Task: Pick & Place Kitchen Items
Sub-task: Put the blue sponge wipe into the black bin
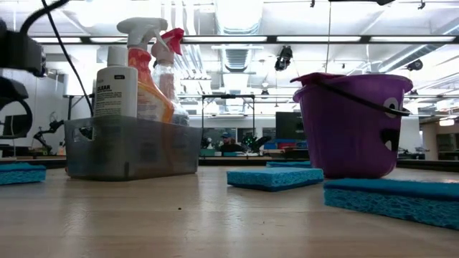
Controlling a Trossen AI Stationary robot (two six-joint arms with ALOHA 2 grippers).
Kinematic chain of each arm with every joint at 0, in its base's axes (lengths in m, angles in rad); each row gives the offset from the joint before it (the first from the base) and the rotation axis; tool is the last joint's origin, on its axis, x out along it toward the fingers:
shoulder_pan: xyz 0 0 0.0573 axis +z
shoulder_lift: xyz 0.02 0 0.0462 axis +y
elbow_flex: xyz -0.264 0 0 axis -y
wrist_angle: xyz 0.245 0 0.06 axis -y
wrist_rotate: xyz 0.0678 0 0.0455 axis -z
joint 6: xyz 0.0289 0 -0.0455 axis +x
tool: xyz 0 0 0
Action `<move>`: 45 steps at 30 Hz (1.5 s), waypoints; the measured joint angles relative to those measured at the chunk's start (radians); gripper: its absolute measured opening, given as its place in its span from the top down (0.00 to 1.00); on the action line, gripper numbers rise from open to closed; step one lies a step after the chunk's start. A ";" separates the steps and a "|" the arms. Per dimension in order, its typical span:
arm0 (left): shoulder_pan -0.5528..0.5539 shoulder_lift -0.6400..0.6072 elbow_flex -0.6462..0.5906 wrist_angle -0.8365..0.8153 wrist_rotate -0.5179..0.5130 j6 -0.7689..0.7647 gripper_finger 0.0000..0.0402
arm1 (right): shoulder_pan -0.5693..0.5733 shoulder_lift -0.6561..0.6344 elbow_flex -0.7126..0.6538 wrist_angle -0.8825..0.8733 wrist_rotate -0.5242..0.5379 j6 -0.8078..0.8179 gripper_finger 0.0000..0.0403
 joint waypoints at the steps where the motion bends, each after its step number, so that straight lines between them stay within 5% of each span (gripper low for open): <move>1: 0.000 0.000 -0.012 0.001 0.003 -0.003 0.63 | 0.000 0.000 0.000 0.000 0.000 0.005 0.12; 13: 0.002 -0.005 -0.086 0.016 0.026 -0.096 0.64 | 0.000 0.000 0.000 0.000 0.000 0.010 0.12; 21: 0.001 -0.003 0.018 0.009 0.105 -0.003 0.82 | 0.000 0.000 0.000 0.000 0.000 0.011 0.12; 31: 0.008 -0.006 0.040 -0.075 -0.017 0.119 0.85 | 0.000 0.000 0.000 -0.005 -0.002 0.021 0.12; 35: 0.012 -0.006 0.008 -0.100 -0.020 0.082 0.77 | 0.000 0.000 0.000 -0.014 -0.003 0.023 0.12; 45: 0.026 -0.006 -0.058 -0.089 -0.024 0.021 0.35 | 0.000 0.000 0.000 -0.014 -0.003 0.023 0.12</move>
